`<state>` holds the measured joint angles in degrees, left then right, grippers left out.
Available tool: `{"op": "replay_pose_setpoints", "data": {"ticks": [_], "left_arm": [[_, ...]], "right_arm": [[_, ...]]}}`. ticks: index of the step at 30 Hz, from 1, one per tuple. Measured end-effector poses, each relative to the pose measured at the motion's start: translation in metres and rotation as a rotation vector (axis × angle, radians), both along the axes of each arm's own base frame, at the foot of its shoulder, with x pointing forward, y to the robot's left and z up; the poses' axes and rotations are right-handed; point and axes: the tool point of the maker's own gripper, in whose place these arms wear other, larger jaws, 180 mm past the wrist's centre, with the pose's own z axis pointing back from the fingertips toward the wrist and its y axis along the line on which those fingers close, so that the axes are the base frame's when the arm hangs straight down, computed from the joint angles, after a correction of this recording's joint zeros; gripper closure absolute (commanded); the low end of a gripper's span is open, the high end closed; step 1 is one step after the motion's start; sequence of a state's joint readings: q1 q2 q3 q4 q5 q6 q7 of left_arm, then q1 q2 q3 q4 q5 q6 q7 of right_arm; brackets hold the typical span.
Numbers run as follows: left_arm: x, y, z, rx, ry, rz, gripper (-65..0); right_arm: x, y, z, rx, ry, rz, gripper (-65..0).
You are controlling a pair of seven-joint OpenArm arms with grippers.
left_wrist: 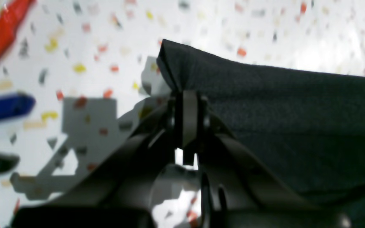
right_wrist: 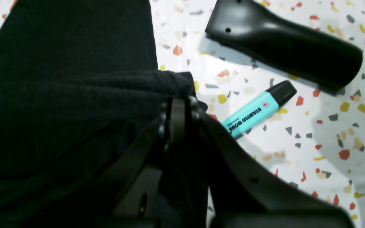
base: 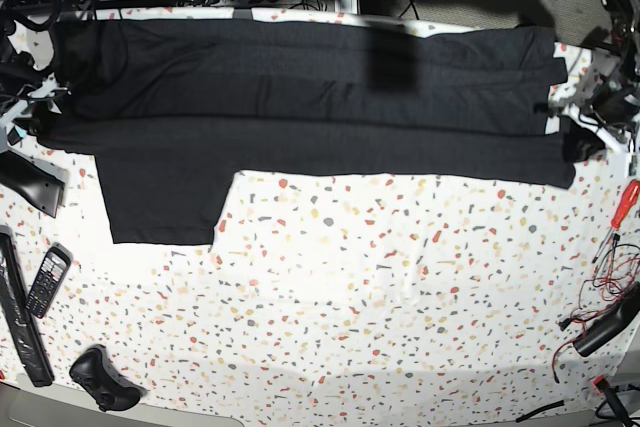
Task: Fold the T-shirt properly
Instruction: 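Release the hem and raise both grippers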
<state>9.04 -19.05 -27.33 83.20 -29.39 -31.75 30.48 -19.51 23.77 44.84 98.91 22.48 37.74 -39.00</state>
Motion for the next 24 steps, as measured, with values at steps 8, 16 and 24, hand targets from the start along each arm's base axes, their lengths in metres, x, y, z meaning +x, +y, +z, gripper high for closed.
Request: {"op": "replay_pose_setpoints", "data": {"ticks": [8, 16, 24], "left_arm": [[-0.006, 0.004, -0.008, 0.047, 0.047, -0.006, -27.7], [-0.004, 0.004, -0.007, 0.045, 0.042, -0.006, -27.7], [-0.007, 0.005, -0.011, 0.047, 0.067, -0.001, -27.7]], "right_arm": [[-0.004, 0.005, -0.006, 0.054, 0.045, -0.002, -21.7], [0.059, 0.049, 0.028, 0.165, -0.125, 0.122, -21.6], [0.122, 0.102, 0.006, 0.123, -0.019, 0.221, -21.6]]}}
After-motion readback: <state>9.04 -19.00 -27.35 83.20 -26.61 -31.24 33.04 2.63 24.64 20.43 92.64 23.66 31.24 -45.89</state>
